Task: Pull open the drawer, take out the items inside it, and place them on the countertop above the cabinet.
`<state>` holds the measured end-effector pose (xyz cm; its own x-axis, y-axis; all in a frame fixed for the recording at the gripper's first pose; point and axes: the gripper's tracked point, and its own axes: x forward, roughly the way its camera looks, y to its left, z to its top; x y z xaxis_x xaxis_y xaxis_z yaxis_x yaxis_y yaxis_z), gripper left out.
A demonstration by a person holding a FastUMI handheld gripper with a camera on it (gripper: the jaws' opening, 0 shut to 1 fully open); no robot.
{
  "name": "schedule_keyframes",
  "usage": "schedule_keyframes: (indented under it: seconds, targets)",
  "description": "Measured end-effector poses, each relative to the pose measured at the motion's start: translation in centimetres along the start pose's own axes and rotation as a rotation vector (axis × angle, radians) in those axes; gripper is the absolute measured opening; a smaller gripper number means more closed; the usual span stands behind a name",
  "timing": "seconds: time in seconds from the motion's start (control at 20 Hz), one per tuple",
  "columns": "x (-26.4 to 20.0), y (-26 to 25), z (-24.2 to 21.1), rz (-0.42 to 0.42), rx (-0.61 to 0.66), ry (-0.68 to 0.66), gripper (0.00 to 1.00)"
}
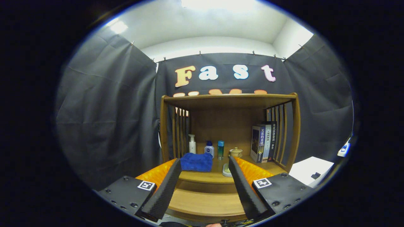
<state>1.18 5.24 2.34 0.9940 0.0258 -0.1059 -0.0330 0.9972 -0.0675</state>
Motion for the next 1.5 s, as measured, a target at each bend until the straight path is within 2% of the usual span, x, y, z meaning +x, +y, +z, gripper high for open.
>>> schedule_keyframes:
  seconds: [0.15,0.55,0.85,1.05,1.3,1.5]
  targets:
    - [-3.2,-0.5,-0.6,-0.034,-0.005,-0.034,0.97]
    - [-7.2,-3.5,-8.2,-0.111,0.079,-0.013,0.98]
    - [-6.3,-6.3,-15.2,-0.162,0.035,0.053,0.98]
    - [-6.6,-6.6,-19.8,-0.172,-0.04,0.101,0.98]
    - [-5.4,-6.5,-22.1,-0.15,-0.014,0.101,0.98]
    - [-4.7,-6.7,-24.7,-0.157,0.037,0.158,0.99]
